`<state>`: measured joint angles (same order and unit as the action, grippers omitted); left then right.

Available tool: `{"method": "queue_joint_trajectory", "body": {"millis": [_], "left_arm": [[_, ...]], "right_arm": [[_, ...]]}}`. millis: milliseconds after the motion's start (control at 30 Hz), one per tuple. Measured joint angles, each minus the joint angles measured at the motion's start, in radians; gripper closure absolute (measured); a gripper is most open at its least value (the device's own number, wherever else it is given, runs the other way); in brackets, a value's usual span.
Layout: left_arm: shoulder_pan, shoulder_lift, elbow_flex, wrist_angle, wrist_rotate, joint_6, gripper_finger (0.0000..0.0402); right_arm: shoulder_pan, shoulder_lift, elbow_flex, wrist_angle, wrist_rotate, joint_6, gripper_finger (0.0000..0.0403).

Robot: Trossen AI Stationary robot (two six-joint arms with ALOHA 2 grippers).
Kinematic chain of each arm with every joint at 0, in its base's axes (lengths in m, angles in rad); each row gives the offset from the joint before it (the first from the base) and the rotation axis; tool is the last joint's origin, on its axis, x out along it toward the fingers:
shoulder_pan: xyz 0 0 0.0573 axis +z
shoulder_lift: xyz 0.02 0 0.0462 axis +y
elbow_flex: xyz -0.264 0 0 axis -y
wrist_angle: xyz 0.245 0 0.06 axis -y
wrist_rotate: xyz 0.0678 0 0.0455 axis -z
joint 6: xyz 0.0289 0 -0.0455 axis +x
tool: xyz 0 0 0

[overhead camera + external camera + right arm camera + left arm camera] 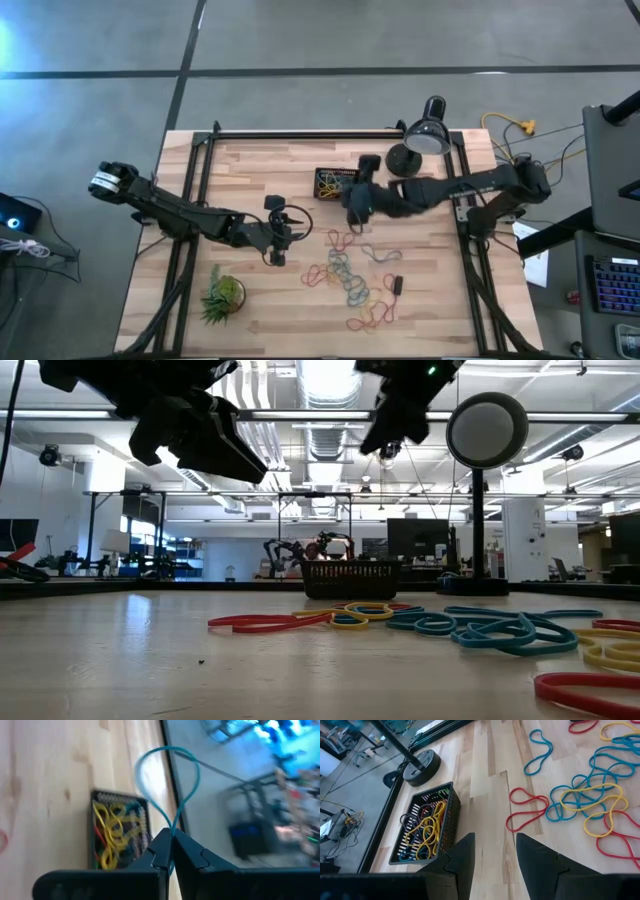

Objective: Pick and place rubber bands into bin
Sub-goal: Put the blue rubber band into the basket

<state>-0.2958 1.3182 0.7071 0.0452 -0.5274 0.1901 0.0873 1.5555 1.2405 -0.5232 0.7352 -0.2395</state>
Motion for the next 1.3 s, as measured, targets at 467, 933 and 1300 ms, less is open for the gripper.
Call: {"method": "queue_joint_trajectory", "body": {"millis": [467, 933, 1300], "left_arm": [[0.0, 0.0, 0.0, -0.001, 0.0, 0.0, 0.0274], [0.0, 0.0, -0.001, 0.001, 0.0, -0.001, 0.0274], [0.0, 0.0, -0.003, -0.001, 0.0, -0.027, 0.0274]], "right_arm": [[-0.33, 0.001, -0.197, 0.401, -0.453, -0.078, 0.0394], [-0.366, 0.085, -0.307, 0.529, -0.538, -0.056, 0.0394], [-0.367, 0.174, -0.258, 0.501, -0.535, -0.03, 0.039]]}}
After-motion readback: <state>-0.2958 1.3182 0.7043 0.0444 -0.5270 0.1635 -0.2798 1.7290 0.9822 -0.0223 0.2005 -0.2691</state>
